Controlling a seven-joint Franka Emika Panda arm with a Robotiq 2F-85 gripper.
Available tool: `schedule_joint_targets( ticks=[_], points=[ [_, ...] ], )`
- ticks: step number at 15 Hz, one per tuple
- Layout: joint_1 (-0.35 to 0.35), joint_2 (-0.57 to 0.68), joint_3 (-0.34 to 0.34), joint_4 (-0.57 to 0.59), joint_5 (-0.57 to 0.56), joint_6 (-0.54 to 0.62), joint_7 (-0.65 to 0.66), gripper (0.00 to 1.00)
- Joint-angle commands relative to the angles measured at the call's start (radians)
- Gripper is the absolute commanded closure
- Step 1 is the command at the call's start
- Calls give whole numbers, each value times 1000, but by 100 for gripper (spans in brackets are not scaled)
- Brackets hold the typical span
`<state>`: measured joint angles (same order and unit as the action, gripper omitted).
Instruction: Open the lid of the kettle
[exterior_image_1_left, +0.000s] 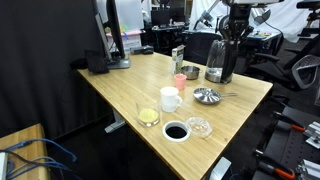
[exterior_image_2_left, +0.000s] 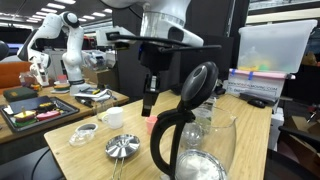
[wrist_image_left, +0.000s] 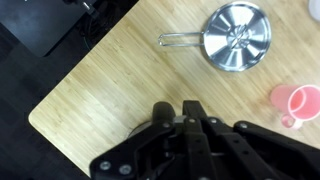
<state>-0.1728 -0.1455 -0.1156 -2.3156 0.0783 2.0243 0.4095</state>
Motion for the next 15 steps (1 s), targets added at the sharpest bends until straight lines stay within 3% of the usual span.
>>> schedule_joint_targets(
  ticks=[1,4,5,6,7,8,11,15],
  points=[
    [39,-128,7,-27,48,-129,-153,100],
    [84,-229,30,-47,53,-275,-247,100],
    [98,-254,36,-50,48,-326,-276,83],
    [110,-272,42,-51,44,-377,-301,73],
    [94,-248,50,-40,39,-330,-235,67],
    [98,-264,55,-44,39,-343,-237,86],
    [95,-257,53,-44,38,-338,-235,67],
    [94,-252,53,-44,38,-338,-235,67]
  ],
)
